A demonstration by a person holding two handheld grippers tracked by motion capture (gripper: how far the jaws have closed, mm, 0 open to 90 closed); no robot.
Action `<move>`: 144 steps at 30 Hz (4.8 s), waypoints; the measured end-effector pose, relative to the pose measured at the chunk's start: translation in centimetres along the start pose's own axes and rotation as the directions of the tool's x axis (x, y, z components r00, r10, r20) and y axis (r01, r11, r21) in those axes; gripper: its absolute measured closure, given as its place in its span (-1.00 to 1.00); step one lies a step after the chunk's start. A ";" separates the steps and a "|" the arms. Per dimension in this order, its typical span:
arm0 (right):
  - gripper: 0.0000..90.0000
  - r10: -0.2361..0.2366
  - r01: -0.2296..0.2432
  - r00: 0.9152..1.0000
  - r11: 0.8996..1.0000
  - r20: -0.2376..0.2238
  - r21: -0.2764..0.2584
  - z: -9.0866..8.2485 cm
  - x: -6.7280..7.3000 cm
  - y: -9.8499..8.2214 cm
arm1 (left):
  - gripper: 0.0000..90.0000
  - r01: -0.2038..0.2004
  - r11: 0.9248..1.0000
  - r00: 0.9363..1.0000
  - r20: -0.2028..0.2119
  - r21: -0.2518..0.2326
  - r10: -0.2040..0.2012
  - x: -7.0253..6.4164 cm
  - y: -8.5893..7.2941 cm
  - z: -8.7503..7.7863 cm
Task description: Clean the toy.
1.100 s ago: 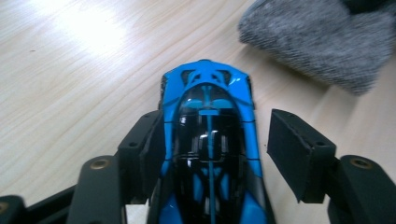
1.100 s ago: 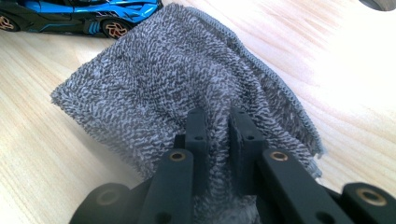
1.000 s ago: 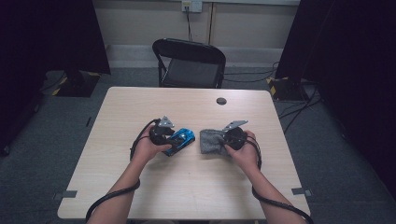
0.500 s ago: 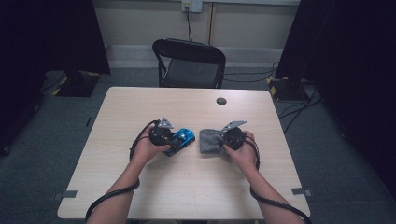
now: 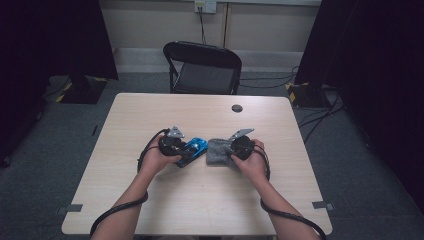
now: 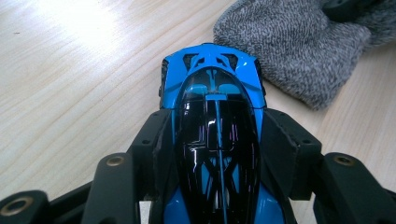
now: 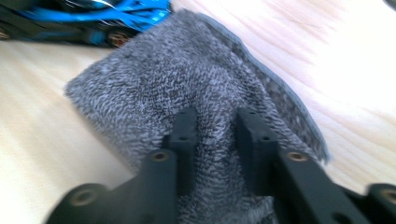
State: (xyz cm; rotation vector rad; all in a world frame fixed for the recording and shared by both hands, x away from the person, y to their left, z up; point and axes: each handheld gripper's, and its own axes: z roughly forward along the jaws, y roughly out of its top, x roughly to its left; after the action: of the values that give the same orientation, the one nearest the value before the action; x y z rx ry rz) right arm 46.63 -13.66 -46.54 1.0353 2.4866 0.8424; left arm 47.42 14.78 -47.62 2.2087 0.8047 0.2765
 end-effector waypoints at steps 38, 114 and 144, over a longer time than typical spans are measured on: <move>0.82 0.091 -0.095 0.990 0.995 0.105 0.025 2.1 0.5 3.1 | -0.02 0.030 0.999 1.000 0.007 -0.041 -0.029 0.1 -0.9 -0.3; 0.76 -0.038 0.038 0.999 0.998 -0.001 0.042 1.6 5.1 1.0 | -0.02 0.029 0.997 0.999 -0.014 -0.076 -0.030 -0.2 -1.5 -0.4; 0.76 -0.168 0.179 0.969 0.983 -0.179 0.047 1.6 11.4 2.0 | -0.03 0.039 0.995 0.999 -0.021 -0.086 -0.041 -0.4 -1.4 -0.2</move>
State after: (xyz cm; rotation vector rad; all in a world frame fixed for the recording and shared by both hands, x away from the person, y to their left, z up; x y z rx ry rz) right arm 40.70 -3.62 -47.24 0.7772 2.7190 0.8377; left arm 46.39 15.42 -48.50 2.1101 0.8334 0.3107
